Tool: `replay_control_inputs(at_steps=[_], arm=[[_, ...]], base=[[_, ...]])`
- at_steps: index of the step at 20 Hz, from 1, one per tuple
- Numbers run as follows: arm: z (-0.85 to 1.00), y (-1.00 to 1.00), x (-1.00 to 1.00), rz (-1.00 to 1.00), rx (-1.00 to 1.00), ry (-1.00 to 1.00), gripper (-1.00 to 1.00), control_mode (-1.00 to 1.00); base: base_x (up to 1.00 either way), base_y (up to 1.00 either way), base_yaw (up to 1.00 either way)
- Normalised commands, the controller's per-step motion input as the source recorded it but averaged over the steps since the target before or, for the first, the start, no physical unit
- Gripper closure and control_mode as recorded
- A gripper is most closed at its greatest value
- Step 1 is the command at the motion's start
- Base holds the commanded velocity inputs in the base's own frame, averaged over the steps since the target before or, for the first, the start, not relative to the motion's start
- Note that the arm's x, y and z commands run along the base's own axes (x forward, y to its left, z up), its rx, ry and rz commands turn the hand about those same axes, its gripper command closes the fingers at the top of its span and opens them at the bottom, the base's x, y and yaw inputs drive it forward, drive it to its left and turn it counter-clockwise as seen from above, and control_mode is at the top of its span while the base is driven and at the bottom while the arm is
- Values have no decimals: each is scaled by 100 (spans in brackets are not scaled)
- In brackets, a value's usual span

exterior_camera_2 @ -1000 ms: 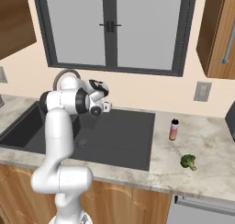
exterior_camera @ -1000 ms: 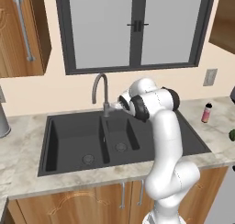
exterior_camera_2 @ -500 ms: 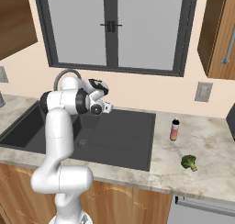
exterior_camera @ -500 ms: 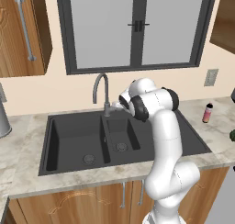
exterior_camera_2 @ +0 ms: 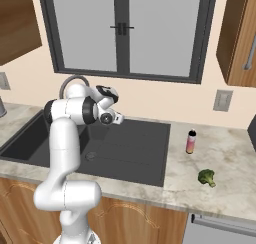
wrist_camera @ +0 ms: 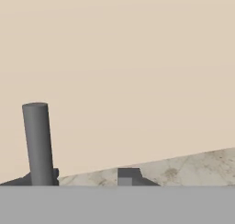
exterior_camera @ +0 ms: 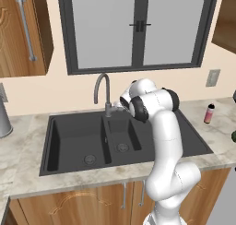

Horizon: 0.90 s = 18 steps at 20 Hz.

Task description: Turn on the sink faucet. Then move the broccoli from the counter to the sink. Turn off the sink. Move the vegetable from the sink to the pot next to the stove. Finally move the pot to the rear right burner.

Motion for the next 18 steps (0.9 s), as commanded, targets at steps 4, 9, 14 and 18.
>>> replay_control_inputs(at_steps=[4, 9, 14, 18], arm=[[-29, -69, 0, -3, 5, 2, 100, -100], [-26, -68, 0, -3, 5, 3, 100, -100], [-26, -68, 0, -3, 6, 3, 100, -100], [-20, -58, 0, -5, 6, 3, 100, -100]], base=[[0, 0, 0], [0, 0, 0], [0, 0, 0], [0, 0, 0]])
